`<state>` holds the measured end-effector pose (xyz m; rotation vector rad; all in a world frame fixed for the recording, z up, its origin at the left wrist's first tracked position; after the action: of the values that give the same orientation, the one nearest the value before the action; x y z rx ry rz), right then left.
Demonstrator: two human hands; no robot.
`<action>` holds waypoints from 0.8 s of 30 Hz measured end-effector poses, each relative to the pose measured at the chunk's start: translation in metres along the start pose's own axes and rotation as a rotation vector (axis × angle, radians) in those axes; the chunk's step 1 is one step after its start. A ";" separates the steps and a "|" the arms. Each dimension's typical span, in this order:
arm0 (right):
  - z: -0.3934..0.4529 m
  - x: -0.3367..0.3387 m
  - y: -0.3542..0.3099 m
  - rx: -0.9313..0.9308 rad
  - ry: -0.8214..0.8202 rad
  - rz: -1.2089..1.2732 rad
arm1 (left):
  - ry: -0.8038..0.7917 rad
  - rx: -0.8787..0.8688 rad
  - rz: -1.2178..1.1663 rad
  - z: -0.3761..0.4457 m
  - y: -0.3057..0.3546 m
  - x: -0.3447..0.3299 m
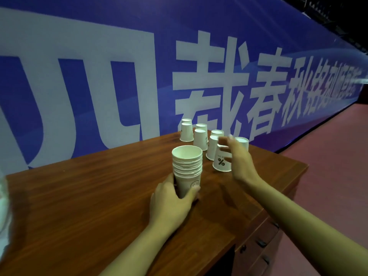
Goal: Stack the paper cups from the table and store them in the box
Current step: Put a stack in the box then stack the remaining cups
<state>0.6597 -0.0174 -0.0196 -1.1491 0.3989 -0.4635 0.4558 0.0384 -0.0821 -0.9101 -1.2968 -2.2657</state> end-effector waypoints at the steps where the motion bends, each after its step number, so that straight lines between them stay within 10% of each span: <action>1: 0.003 0.018 0.014 0.045 0.164 -0.017 | 0.013 0.037 -0.011 0.001 -0.004 0.001; 11: 0.058 0.033 0.080 0.008 0.311 -0.687 | 0.020 0.088 -0.044 0.006 -0.010 0.001; 24: 0.094 0.076 0.018 0.297 0.547 -0.249 | -0.022 0.085 -0.043 0.005 -0.004 0.000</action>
<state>0.7757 0.0197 -0.0079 -0.7723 0.6376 -1.0296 0.4547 0.0445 -0.0827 -0.8883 -1.4240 -2.2195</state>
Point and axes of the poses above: each hand's wrist, its own z-axis towards the middle knuckle, its own x-axis out of the back of the hand, y = z × x, the point moved 6 cm from there along z, towards the middle knuckle, and after that the axes turned 13 degrees about z, right-handed, at the moved point
